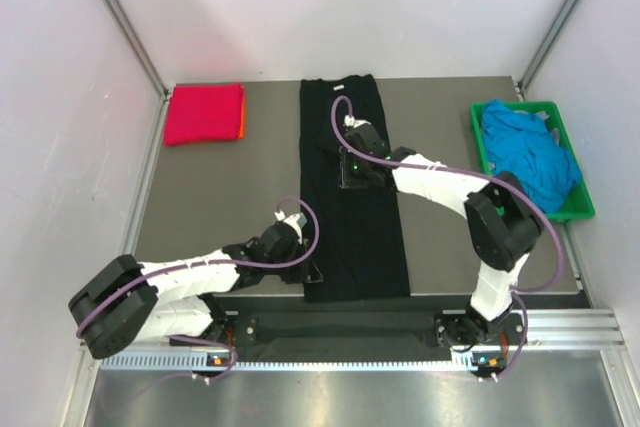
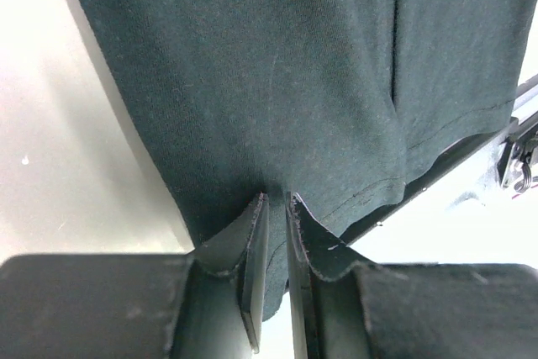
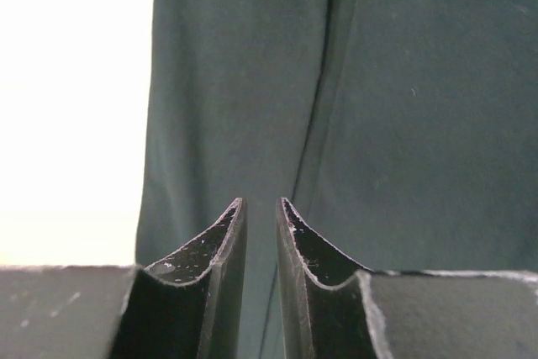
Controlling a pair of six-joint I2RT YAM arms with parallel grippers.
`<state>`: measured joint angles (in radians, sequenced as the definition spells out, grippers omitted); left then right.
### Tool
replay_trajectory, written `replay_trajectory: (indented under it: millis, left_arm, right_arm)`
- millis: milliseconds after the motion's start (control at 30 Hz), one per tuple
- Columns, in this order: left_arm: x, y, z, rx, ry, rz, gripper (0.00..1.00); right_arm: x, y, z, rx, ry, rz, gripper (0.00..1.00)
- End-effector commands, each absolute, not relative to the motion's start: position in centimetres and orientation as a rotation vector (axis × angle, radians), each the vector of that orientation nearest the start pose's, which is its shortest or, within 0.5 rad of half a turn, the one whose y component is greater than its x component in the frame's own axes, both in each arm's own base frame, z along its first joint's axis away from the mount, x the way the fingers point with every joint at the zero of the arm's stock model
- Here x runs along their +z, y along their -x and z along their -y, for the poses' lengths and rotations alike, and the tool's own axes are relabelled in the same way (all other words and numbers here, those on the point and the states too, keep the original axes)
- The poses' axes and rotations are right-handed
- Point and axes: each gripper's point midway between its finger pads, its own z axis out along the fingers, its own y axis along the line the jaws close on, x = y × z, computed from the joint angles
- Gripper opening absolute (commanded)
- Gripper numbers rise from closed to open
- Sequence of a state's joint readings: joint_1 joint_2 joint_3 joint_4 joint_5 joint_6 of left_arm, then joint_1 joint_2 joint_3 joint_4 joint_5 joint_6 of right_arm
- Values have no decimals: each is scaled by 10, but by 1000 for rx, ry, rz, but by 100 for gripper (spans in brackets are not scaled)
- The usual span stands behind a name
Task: Fold and stack the t-shirts
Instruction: Fold the tshirt
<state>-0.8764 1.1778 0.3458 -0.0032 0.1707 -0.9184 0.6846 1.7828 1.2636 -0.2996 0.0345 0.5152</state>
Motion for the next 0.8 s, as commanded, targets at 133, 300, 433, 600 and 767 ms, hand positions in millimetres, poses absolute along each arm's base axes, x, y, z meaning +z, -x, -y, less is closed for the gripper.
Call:
replay_trajectory:
  millis: [133, 300, 433, 600, 767]
  left_arm:
    - [18, -126, 242, -884, -36, -2655, 20]
    - [15, -121, 240, -895, -24, -2654, 20]
    - [14, -120, 238, -889, -14, -2654, 20]
    - [13, -121, 238, -882, -17, -2656, 20]
    - [12, -120, 239, -880, -18, -2660, 20]
  right_arm:
    - [81, -381, -318, 497, 235, -2408, 21]
    - [64, -388, -313, 434, 228, -2424, 25]
    - [56, -391, -312, 419, 225, -2427, 25]
    - [53, -393, -312, 420, 207, -2425, 24]
    - [47, -394, -315, 427, 203, -2436, 24]
